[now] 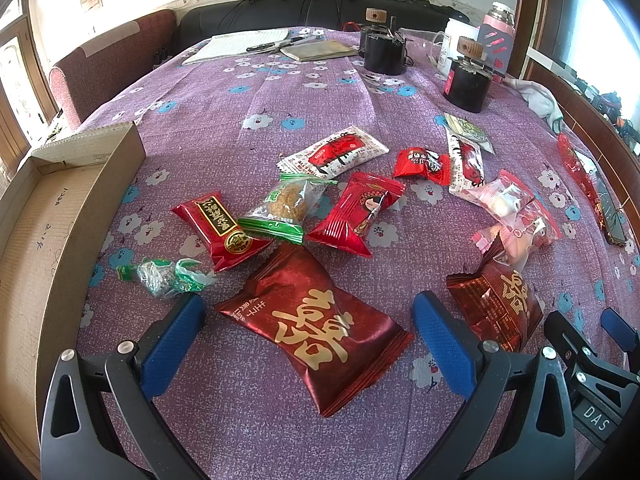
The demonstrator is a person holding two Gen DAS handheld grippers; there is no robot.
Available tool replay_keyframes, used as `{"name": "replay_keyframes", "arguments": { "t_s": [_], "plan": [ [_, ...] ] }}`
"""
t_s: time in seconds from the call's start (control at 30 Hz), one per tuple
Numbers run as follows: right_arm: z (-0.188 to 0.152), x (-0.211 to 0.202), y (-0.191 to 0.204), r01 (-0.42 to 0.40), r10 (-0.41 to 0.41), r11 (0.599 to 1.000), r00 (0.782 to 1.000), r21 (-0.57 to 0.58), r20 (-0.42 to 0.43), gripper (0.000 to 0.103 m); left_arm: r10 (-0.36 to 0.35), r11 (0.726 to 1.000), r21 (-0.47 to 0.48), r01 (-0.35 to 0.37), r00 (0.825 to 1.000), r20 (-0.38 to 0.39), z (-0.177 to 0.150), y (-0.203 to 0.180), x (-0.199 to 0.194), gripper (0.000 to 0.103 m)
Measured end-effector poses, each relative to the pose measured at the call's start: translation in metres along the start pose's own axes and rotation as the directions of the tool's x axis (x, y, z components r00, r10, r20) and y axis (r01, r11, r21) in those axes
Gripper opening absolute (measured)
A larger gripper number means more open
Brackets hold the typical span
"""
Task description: Organize snacks
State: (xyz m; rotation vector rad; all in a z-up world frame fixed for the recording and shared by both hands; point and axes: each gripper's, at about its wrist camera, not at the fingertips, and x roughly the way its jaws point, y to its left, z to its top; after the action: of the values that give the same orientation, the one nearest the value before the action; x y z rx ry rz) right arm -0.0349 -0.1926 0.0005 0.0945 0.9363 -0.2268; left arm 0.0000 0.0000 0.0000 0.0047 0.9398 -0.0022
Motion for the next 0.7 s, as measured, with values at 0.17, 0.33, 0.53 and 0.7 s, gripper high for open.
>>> {"name": "replay_keyframes", "arguments": {
  "t_s": [0.17,0.33,0.53,0.7],
  "plan": [
    [0.0,0.0,0.0001,0.0,0.0,1.0,1.0,0.0,0.0,0.103,0.0,1.0,0.0,0.0,1.0,0.0,0.0001,0.0,0.0001,0.103],
    [0.0005,0.0014,0.0008,0.001,-0.001,1.0,1.0,-0.001,0.0,0.103,0.001,1.0,-0.003,-0.001,1.0,0.0,0.0,0.0001,0.0,0.103],
    [0.0024,0.0016,0.0011,-0.023,0.023,1.0,1.0,-0.018,-0.003,0.103,-0.025,0.999,0.038,0.026,0.999,-0.032,0.0002,0.001,-0.0018,0.103],
    [-0.0009,-0.0009,-0.0019,-0.051,0.049,0.998,0.998,-0.038,-0.041,0.103,-0.071,0.992,0.101,0.079,0.994,-0.082,-0.0044,0.0027,-0.0049,0.103]
  ]
}}
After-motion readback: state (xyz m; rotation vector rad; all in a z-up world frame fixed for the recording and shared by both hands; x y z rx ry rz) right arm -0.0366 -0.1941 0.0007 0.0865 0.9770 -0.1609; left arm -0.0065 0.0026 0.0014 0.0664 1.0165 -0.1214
